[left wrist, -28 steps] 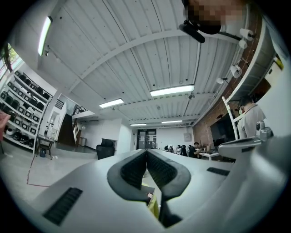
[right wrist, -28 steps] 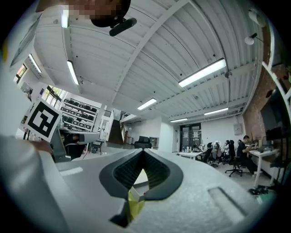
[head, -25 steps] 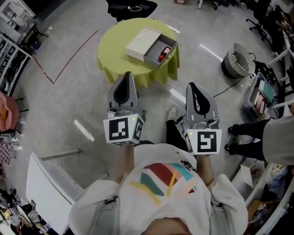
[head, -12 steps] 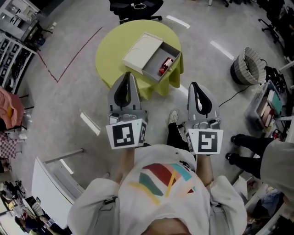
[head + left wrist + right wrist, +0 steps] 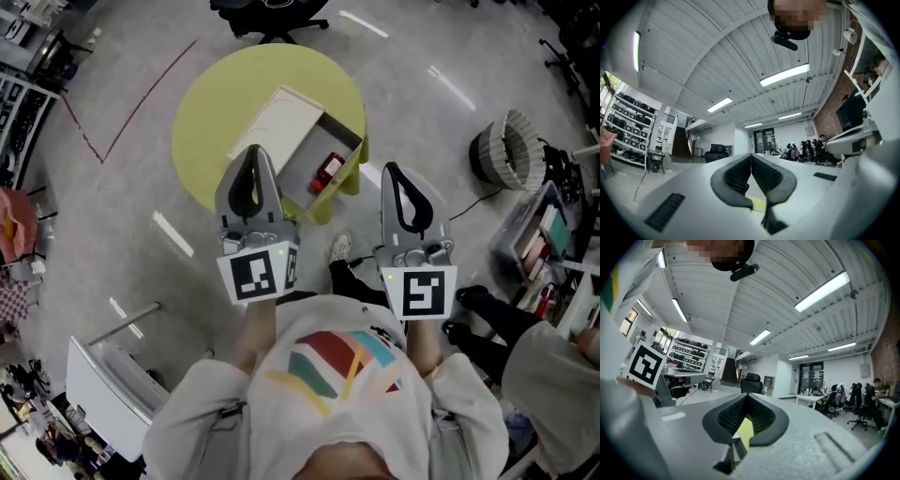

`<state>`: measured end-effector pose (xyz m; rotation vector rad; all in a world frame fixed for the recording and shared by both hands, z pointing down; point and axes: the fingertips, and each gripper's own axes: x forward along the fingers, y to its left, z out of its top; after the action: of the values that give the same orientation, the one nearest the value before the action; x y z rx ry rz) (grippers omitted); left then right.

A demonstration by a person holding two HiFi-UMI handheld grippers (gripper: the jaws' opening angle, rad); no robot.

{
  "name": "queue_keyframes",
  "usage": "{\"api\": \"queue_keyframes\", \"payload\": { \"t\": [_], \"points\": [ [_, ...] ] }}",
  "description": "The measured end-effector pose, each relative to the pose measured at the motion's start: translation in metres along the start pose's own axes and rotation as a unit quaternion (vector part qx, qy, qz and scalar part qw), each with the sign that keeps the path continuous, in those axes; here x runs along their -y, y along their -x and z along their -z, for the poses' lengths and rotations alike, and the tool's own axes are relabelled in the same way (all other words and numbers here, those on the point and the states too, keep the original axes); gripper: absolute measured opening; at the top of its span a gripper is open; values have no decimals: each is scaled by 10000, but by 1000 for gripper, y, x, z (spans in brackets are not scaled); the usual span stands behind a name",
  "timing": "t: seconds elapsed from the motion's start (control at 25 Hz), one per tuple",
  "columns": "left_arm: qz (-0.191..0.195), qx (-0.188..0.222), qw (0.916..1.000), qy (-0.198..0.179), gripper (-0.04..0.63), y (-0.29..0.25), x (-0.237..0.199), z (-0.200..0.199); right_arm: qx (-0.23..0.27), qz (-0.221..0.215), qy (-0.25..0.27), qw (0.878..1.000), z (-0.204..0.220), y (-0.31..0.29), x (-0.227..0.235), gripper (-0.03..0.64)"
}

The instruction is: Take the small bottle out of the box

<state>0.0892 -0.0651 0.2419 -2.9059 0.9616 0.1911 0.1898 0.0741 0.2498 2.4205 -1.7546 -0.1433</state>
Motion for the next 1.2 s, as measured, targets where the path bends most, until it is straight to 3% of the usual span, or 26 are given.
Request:
{"api": "queue_keyframes", "payload": {
  "t": [0.32, 0.64, 0.8, 1.0, 1.08, 1.2],
  "points": [
    [-74, -291, 9995, -92, 15, -48, -12, 17, -103, -74, -320, 9994, 8, -64, 28, 3],
    [264, -195, 9995, 47, 15, -89, -23, 17, -190, 4, 242, 9995, 3, -99, 36, 3],
    [449, -127, 9989, 40, 15, -98, -24, 14, -525, -39, 491, 9974, 14, -107, 32, 3],
    [542, -306, 9981, 0, 15, -98, -20, 24, -614, -115, 278, 9977, 25, -107, 27, 4],
    [572, -317, 9979, -34, 15, -97, -20, 24, -734, -328, 398, 9960, 30, -109, 22, 5],
    [638, -230, 9977, -24, 15, -98, -21, 21, -1191, -1214, 993, 9804, 48, -114, -2, 25]
  ]
}}
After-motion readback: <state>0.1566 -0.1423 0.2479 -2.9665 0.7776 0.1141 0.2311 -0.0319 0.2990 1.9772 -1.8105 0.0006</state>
